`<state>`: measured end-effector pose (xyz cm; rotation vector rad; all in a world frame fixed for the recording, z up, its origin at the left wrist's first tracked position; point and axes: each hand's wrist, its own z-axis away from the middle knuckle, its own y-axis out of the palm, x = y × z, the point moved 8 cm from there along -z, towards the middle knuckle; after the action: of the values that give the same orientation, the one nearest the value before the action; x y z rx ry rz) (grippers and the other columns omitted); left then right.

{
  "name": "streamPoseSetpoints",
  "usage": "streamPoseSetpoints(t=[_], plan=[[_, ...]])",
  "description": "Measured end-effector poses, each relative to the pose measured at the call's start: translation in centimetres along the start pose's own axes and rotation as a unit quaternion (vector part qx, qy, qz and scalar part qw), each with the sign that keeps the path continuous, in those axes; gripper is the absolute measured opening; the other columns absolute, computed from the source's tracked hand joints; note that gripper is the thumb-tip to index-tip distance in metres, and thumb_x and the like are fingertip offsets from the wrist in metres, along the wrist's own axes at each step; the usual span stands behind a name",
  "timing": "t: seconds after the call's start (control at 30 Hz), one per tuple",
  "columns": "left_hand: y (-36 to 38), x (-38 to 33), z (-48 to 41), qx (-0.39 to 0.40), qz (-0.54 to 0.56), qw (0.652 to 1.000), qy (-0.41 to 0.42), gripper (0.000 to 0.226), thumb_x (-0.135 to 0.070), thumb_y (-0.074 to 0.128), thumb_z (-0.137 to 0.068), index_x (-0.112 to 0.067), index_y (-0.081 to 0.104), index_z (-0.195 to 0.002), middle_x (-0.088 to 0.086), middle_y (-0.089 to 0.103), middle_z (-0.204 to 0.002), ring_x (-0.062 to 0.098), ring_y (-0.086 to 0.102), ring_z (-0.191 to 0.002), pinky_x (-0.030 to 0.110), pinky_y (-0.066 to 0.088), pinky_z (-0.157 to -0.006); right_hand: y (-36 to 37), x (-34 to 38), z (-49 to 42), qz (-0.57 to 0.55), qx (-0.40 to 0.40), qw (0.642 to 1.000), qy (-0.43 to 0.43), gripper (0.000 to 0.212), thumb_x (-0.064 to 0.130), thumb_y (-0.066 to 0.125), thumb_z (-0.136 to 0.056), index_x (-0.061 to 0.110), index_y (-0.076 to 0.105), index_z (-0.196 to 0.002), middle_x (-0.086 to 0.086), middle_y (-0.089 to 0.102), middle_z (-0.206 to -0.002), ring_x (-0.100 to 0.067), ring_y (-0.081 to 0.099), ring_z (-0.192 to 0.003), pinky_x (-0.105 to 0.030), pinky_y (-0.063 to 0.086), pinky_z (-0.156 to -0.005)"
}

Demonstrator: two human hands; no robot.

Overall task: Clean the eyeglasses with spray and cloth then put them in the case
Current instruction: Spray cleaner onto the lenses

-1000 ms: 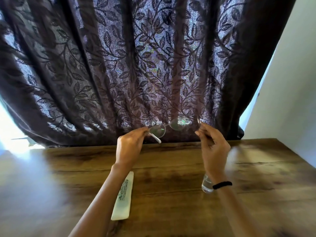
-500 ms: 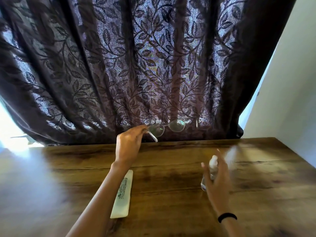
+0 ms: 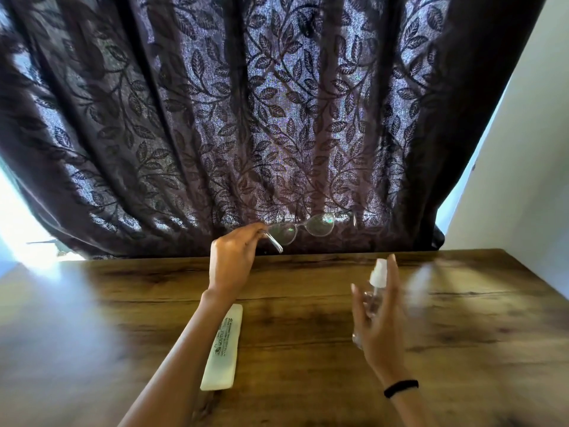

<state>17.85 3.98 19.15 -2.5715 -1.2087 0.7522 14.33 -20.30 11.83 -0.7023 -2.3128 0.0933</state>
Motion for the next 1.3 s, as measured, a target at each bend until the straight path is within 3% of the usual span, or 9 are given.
streamPoseSetpoints(t=[0.1,0.2,0.27,0.37,0.6,0.7,0.83,1.07,1.3], plan=[[0.2,0.0,-0.1,0.004,-0.005,1.000,-0.005,0.019,0.000,0.060,-0.076,0.002,0.071,-0.090,0.012,0.073,-0.088,0.021,0.069,-0.066,0.017,0.050,-0.066,0.3,3.3,-1.3,-0.090,-0.009,0.996,-0.023,0.067,0.013,0.061,-0.086,0.021,0.024,-0.141,-0.006,0.052,-0.126,-0.013,0.057,-0.063,-0.025,0.053,-0.052],[0.2,-0.2,-0.2,0.002,-0.003,1.000,0.000,0.018,0.002,0.061,-0.076,0.002,0.071,-0.091,0.012,0.073,-0.089,0.020,0.070,-0.070,0.017,0.051,-0.068,0.7,5.8,-1.7,-0.137,0.000,0.990,-0.044,0.067,0.012,0.063,-0.084,0.023,0.028,-0.140,-0.016,0.051,-0.127,-0.008,0.060,-0.073,-0.017,0.052,-0.060],[0.0,-0.2,-0.3,-0.001,-0.001,1.000,0.003,0.018,0.002,0.063,-0.076,0.001,0.071,-0.091,0.011,0.073,-0.087,0.017,0.069,-0.070,0.015,0.050,-0.070,1.1,6.5,-1.7,-0.143,0.013,0.989,-0.037,0.070,0.011,0.064,-0.083,0.027,0.028,-0.141,-0.020,0.054,-0.124,-0.019,0.063,-0.086,-0.019,0.053,-0.068],[-0.1,0.0,-0.3,-0.002,-0.002,1.000,0.001,0.017,-0.001,0.062,-0.078,0.000,0.071,-0.092,0.010,0.073,-0.087,0.016,0.069,-0.071,0.017,0.051,-0.069,1.6,7.1,-1.6,-0.144,0.032,0.989,-0.032,0.072,0.015,0.063,-0.083,0.034,0.026,-0.142,-0.014,0.057,-0.123,-0.016,0.062,-0.082,-0.016,0.051,-0.067],[-0.3,-0.1,-0.4,-0.005,-0.003,1.000,-0.002,0.019,-0.007,0.059,-0.079,-0.003,0.072,-0.092,0.008,0.074,-0.086,0.014,0.069,-0.070,0.017,0.051,-0.065,2.4,8.1,-1.2,-0.134,0.066,0.988,-0.038,0.062,0.023,0.056,-0.087,0.036,0.028,-0.140,0.016,0.044,-0.138,-0.019,0.062,-0.094,-0.043,0.056,-0.075],[-0.3,-0.1,-0.3,-0.005,0.005,1.000,-0.001,0.019,-0.006,0.060,-0.079,-0.004,0.071,-0.093,0.007,0.074,-0.087,0.010,0.067,-0.069,0.016,0.051,-0.066,2.7,7.9,-1.1,-0.109,0.070,0.991,-0.041,0.058,0.025,0.054,-0.088,0.032,0.030,-0.140,0.014,0.051,-0.128,-0.001,0.055,-0.083,-0.031,0.055,-0.069],[-0.4,0.1,-0.2,-0.011,0.014,1.000,-0.007,0.019,-0.006,0.060,-0.079,-0.004,0.071,-0.093,0.007,0.074,-0.087,0.010,0.067,-0.070,0.016,0.051,-0.065,2.9,7.9,-1.1,-0.064,0.078,0.994,-0.041,0.055,0.026,0.051,-0.089,0.026,0.032,-0.140,0.011,0.054,-0.099,-0.002,0.050,-0.066,-0.019,0.047,-0.059],[-0.5,-0.1,-0.1,-0.015,0.010,1.000,-0.001,0.018,-0.003,0.059,-0.078,-0.003,0.071,-0.092,0.007,0.073,-0.088,0.008,0.065,-0.073,0.012,0.049,-0.070,3.0,8.1,-1.2,-0.025,0.080,0.995,-0.047,0.055,0.020,0.054,-0.088,0.026,0.033,-0.138,0.007,0.053,-0.089,0.000,0.045,-0.061,-0.008,0.038,-0.057],[-0.5,-0.3,-0.1,-0.018,0.004,1.000,0.012,0.018,0.001,0.063,-0.077,-0.002,0.071,-0.093,0.008,0.073,-0.086,0.011,0.067,-0.070,0.017,0.051,-0.067,2.4,8.2,-1.7,-0.029,0.058,0.996,-0.054,0.048,0.019,0.054,-0.089,0.021,0.037,-0.134,0.010,0.050,-0.090,0.005,0.044,-0.065,-0.010,0.041,-0.060]])
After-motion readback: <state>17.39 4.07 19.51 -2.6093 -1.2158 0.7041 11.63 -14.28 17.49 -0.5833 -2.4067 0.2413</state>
